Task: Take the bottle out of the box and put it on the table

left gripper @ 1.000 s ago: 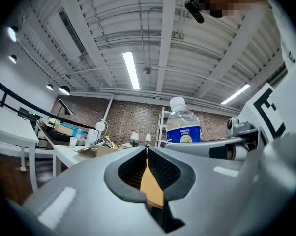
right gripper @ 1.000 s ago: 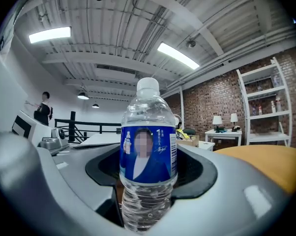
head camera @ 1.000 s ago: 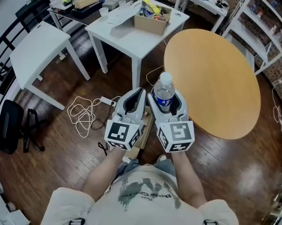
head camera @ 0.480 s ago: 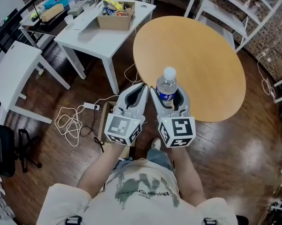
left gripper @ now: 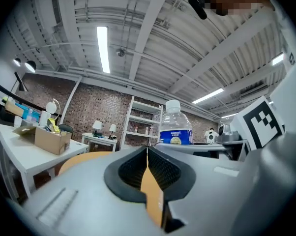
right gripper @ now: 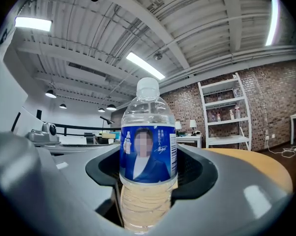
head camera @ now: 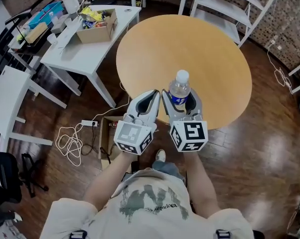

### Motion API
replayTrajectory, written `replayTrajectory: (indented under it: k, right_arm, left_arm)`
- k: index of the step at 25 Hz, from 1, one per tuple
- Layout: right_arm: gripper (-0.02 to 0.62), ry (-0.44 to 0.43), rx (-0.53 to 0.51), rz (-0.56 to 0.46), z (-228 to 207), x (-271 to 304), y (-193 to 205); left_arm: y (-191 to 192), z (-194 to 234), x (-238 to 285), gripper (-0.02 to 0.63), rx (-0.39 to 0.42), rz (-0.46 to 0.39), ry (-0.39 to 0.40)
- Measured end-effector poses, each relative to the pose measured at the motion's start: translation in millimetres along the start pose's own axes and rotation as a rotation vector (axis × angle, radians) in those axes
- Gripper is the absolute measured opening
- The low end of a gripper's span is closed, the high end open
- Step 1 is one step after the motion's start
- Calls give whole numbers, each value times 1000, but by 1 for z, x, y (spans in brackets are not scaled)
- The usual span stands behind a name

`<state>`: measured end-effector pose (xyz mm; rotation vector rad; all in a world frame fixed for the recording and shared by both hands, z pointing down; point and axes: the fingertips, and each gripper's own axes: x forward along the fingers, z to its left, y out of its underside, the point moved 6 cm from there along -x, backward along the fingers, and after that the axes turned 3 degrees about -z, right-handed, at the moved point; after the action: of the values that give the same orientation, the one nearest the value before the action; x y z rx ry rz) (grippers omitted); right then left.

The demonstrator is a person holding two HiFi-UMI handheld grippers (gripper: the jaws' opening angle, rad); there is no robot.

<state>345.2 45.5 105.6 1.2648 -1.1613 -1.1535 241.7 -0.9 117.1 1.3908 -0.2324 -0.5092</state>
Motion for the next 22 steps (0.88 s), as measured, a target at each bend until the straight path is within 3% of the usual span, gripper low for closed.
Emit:
replayTrajectory:
  k: [9,22]
  right_arm:
    - [295,122,22,13,-102,-10,20]
    - [296,267,38,11,-238,-1,59]
  left_arm:
    - [38,-53,82,-17,-20,56,107]
    - [99,-103,195,-17,-58,151,192]
